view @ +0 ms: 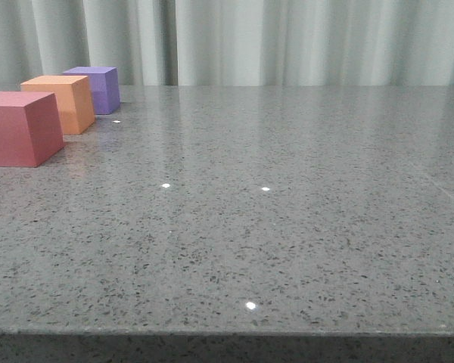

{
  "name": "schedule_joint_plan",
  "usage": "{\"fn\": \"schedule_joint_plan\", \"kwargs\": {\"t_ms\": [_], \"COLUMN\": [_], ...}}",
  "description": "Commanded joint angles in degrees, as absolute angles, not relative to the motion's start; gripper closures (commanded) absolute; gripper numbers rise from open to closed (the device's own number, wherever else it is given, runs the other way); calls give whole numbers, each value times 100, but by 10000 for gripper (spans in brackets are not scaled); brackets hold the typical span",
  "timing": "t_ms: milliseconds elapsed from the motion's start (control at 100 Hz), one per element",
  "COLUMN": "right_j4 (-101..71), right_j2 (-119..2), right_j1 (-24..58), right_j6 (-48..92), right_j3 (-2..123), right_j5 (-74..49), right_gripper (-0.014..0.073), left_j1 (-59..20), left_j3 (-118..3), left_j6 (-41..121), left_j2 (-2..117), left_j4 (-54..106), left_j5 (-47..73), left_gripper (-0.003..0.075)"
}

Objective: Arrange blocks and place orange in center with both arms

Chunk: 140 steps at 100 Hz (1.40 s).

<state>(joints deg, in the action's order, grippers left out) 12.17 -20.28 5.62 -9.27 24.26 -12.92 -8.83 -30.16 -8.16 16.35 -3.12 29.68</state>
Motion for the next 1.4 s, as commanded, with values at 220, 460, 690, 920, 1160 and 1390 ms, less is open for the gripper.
{"fn": "schedule_joint_plan", "kwargs": {"t_ms": [220,460,690,920,1160,1390], "right_j4": [1314,1314,1314,1314,1314,1314], "right_j2": [-2054,-2054,-2054,-2054,-2054,-2054], "right_j1": [533,533,533,533,533,533], "right_j6": [-885,-885,-885,-885,-885,-885], "right_j3": [2578,2578,2578,2578,2578,2578], "right_j5": [-838,-838,-838,-838,-838,-838], "right_gripper": [660,660,660,660,660,660], "left_j1": [-872,-872,-872,-859,-430,-281], "left_j3": [-3154,-2568,-1296,-327,265,261], "left_j6": [-815,-815,-815,-815,-815,-815], "left_j2": [1685,1544,906,277,-134,-204], "left_j4": [-276,-358,-535,-535,-516,-527], "left_j5": [2511,1601,-153,-261,-635,-489], "left_gripper": [739,739,739,739,739,739]}}
